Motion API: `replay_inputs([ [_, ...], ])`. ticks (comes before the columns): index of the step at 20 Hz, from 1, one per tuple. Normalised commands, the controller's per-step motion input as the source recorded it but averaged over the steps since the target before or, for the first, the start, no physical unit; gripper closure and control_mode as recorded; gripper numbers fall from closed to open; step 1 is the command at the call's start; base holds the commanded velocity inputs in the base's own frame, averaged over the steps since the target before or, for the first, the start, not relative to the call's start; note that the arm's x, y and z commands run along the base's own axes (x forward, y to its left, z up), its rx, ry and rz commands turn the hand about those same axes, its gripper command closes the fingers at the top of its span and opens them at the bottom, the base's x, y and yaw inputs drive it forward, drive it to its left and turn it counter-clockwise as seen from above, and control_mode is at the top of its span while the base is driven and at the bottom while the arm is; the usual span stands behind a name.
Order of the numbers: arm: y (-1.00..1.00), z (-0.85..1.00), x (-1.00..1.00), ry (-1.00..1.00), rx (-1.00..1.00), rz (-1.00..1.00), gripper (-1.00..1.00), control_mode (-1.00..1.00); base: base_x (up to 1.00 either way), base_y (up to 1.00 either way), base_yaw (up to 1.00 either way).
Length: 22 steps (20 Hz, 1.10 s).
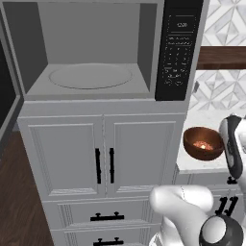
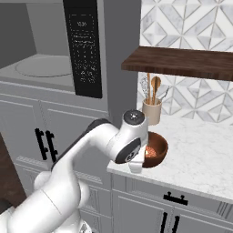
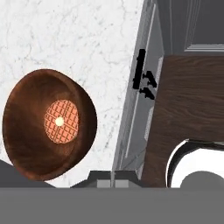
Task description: Open the microwave, place the bowl with waffle inside the microwave, then close the microwave door and turn it on.
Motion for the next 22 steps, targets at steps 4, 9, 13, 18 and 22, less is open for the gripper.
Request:
replay_inputs([
  [4, -0.42, -0.03, 0.37, 0.02, 0.13, 0.05, -1.00, -1.00, 0.00, 0.00, 0.00],
  [9, -0.35, -0.23, 0.37, 0.01, 0.09, 0.13, -1.00, -1.00, 0.00, 0.00, 0.00],
  [13, -0.07, -0.45, 0.27, 0.00, 0.00, 0.18, -1.00, -1.00, 0.00, 0.00, 0.00],
  [18, 0.00, -0.46, 0.26, 0.00, 0.00, 0.19, -1.00, -1.00, 0.00, 0.00, 0.00],
  [22, -0.01, -0.39, 0.23, 0.00, 0.00, 0.18, -1.00, -1.00, 0.00, 0.00, 0.00],
])
